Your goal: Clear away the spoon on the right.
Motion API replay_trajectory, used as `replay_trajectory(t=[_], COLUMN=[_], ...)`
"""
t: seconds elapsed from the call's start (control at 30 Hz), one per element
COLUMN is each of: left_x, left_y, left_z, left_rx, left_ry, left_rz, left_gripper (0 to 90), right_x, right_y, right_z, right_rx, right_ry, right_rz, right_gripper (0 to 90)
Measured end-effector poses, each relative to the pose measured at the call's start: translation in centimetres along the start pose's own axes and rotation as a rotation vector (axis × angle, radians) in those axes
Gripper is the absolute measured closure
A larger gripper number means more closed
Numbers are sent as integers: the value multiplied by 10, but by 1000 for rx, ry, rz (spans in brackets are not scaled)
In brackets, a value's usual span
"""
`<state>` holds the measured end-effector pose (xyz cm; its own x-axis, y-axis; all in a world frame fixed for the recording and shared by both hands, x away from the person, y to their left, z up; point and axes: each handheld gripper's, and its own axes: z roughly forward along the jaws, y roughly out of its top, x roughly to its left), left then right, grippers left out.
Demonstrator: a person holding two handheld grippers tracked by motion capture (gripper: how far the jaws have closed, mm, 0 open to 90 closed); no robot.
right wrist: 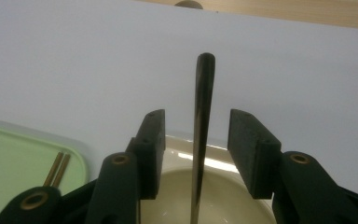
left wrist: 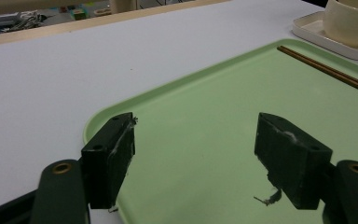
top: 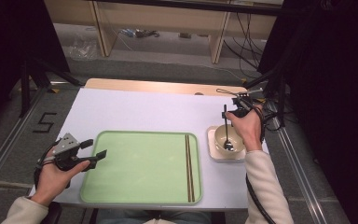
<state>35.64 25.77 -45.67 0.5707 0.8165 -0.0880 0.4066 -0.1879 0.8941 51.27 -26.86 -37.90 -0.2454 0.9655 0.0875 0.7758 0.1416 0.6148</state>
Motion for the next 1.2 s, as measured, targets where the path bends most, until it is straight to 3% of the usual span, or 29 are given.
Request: replay_trajectory(t=[0.1,0.2,0.3,0.33,0.4,0.47,0.53,0.57,0.63,0.7,0.73,0.9,1.13,1.2], left_x=[0,0,0,0,0,0,0,0,0,0,0,0,0,0], left_y=[0,0,0,0,0,0,0,0,0,0,0,0,0,0], left_z=[0,0,0,0,0,0,0,0,0,0,0,0,0,0], left_rx=[2,1,2,0,-1,-2,1,0,1,1,0,0,0,0], left_ry=[0,0,0,-1,0,-4,0,-1,-1,0,-1,-1,-2,-2], left_rz=[1,1,1,0,-1,-2,1,1,0,0,0,0,0,0], left_gripper=[287,287,287,287,287,286,287,287,287,287,287,287,288,288], right_x=[-6,-4,-5,-3,-6,-6,-4,-2,-4,-4,-6,-4,-5,-4], right_y=[-1,-3,-3,-3,-3,-4,-4,-4,-6,-6,-6,-7,-8,-8], right_z=[5,6,8,9,10,13,15,16,19,20,22,22,27,26], right_rx=[-15,4,1,-1,-17,-39,-40,-41,-50,-36,-45,-36,-50,-41], right_ry=[4,-6,-11,-13,-15,-13,-13,-9,-22,-5,-12,-18,-15,-12], right_rz=[-31,13,-7,11,-37,-38,-23,11,-27,-11,-51,-29,-66,-37], right_gripper=[583,591,597,603,616,636,662,669,678,692,697,716,748,757])
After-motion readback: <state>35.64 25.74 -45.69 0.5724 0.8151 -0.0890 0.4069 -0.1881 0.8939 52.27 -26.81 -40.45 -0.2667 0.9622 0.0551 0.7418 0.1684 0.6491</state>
